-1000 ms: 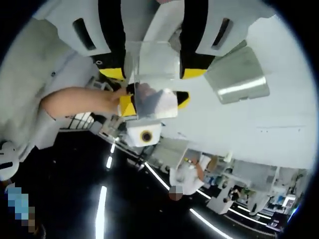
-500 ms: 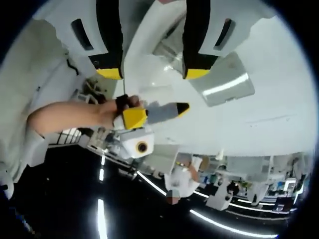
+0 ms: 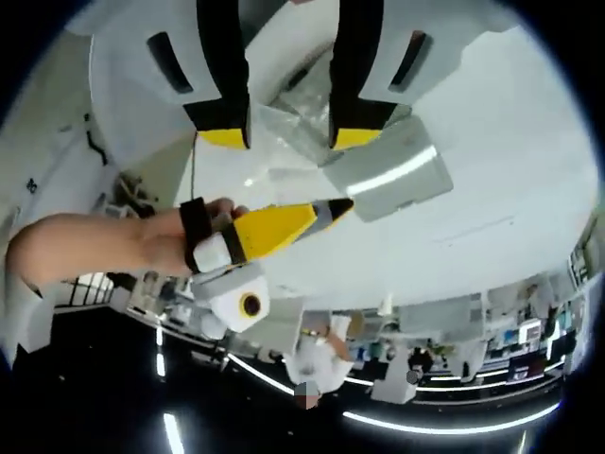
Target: Insert the divider into the dual guide fixture by aligning both edges with the guide slots and pushing it downward to the bottom, including one-sided entry, uneven engagement, binding, and posture correction.
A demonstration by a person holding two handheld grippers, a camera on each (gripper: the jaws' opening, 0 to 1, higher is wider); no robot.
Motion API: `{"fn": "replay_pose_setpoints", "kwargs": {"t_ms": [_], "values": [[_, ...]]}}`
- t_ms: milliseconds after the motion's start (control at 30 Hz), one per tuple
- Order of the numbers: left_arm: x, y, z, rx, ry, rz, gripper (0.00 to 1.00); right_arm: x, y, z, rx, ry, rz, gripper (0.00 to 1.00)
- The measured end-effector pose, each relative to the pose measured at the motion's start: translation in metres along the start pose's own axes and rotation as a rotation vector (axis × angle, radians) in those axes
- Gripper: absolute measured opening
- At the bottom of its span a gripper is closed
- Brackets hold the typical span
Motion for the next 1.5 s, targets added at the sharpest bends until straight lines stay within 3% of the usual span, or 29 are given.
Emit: {"fn": "replay_pose_setpoints", "kwargs": {"t_ms": [100,167,300,633,867,1233,1500], "values": [[-0.006,0.003,0.000,-0.001,-0.045,-0.018,0.28,-0.002,0.004,0.004,-0.024,0.048,-0.007,0.33],[-0.008,0.006,-0.005,-0.051,-0.106,-0.045,0.28,-0.003,0.005,0.005,-0.033,0.065,0.001,0.33],[-0.012,0.006,-0.009,-0.011,-0.147,-0.042,0.25,-0.007,0.013,0.010,-0.092,0.122,-0.007,0.33],[-0.022,0.025,-0.018,0.045,-0.236,-0.096,0.20,-0.015,0.030,0.022,-0.206,0.265,-0.041,0.33],[-0.024,0.033,-0.023,0.111,-0.253,-0.114,0.15,-0.017,0.036,0.028,-0.257,0.314,-0.038,0.33],[-0.037,0.045,-0.025,0.175,-0.258,-0.163,0.11,-0.017,0.039,0.035,-0.268,0.361,-0.051,0.33],[-0.037,0.041,-0.025,0.210,-0.255,-0.146,0.09,-0.015,0.041,0.040,-0.270,0.402,-0.052,0.32]]}}
Point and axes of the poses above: the point that each gripper's makers call its tool centre point, and the gripper's own axes: x roughly backward along the fingers, z roughly to its right, y roughly out of its underside, the point moved 3 cm from there along x, roughly backward along the fingers, and after that the axes turned 4 degrees about -y, right-handed, at the moved point
